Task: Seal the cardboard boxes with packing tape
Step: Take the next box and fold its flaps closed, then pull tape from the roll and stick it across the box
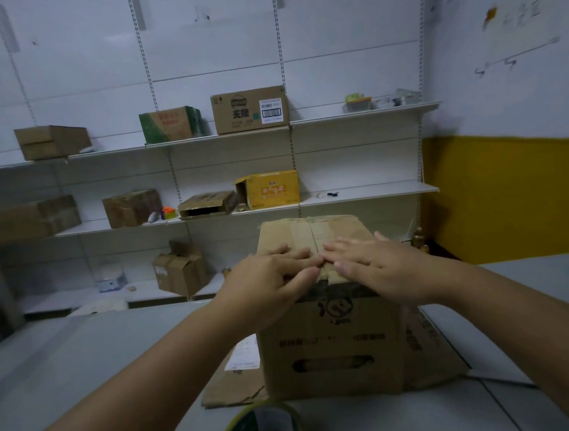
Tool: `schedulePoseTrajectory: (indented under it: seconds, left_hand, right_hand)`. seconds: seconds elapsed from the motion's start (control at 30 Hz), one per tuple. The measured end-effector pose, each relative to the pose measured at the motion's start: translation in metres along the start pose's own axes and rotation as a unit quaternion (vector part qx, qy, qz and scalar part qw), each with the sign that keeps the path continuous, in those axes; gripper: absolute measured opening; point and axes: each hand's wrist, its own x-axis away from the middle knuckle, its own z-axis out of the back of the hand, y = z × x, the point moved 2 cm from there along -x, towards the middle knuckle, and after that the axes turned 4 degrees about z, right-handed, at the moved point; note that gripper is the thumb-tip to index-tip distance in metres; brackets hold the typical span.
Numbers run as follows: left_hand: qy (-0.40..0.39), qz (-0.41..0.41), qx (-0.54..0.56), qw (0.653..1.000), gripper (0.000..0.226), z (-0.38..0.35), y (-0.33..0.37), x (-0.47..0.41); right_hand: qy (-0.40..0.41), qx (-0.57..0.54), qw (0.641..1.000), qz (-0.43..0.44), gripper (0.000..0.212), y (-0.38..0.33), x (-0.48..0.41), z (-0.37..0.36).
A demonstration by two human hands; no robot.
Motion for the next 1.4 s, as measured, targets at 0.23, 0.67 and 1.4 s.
schedulePoseTrajectory:
  seconds: [0.23,0.67,1.4]
  left_hand:
    - [0.052,-0.072,-0.134,0.987,0.082,0.002,0.005,0.001]
    - [0.137,-0.084,-0.188,0.969,0.054,-0.002,0.018,0.008]
    - [-0.186,0.24,0.182,0.935,0.029,-0.044,-0.076,0.163]
  right_hand:
    - [0.008,0.104,0.994,0.028,0.064,-0.001,-0.002,-0.003]
    - [0.028,0.193,0.981,-0.013,0.068,-0.013,0.005,0.0]
    - [-0.005,0.143,0.959,0.245,0.045,-0.119,0.038,-0.141]
